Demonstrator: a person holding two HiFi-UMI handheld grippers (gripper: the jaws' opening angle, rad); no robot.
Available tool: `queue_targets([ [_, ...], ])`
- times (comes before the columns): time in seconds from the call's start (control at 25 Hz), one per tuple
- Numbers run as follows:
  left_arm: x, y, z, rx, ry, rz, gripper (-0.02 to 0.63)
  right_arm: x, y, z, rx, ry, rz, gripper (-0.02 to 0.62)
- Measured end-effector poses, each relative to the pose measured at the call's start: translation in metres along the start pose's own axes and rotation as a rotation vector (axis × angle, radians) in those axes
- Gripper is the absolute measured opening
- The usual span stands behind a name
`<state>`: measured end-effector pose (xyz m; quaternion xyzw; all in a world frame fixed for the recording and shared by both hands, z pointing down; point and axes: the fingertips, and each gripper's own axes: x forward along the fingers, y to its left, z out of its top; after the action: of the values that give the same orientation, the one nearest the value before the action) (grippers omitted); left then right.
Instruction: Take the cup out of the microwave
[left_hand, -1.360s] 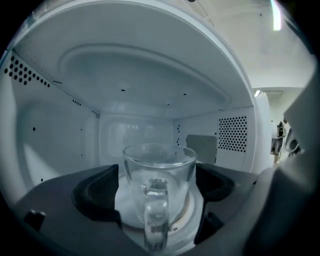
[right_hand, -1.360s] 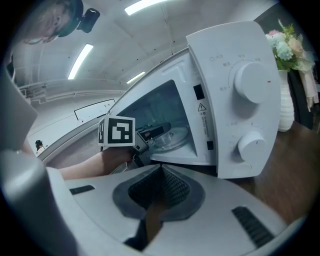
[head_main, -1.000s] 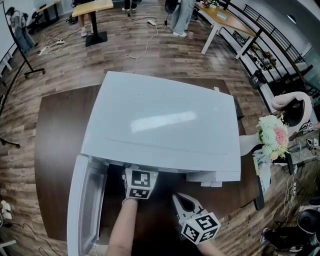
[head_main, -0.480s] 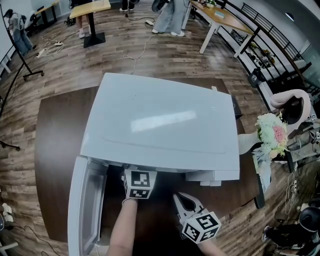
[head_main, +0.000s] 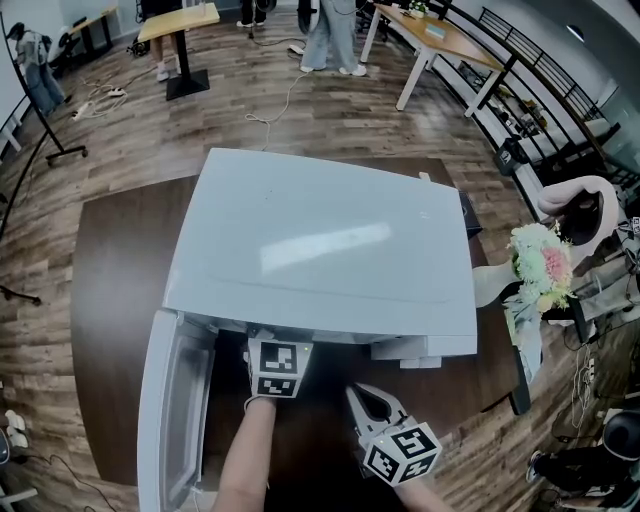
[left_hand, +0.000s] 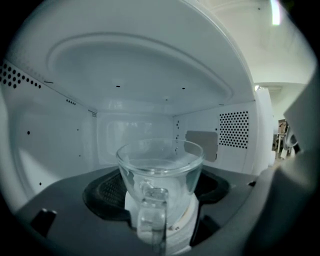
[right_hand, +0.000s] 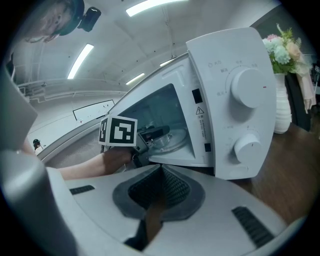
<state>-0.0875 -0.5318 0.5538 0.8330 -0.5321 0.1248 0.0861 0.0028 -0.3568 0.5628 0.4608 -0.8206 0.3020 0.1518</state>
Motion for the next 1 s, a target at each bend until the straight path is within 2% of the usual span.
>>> queue_targets([
  [0.4,-0.021,-0.001,0.011,-0.039,-0.029,0.023,0.380,-0.011,0.000,0.002,0.010,-0.034,0.003,-0.005],
  [1.0,-0.071,-0.036,0.018,-0.017,-0.030,0.040,0.380,-0.054,0.000,0.005,-0.014,-0.060,0.046,-0.005],
])
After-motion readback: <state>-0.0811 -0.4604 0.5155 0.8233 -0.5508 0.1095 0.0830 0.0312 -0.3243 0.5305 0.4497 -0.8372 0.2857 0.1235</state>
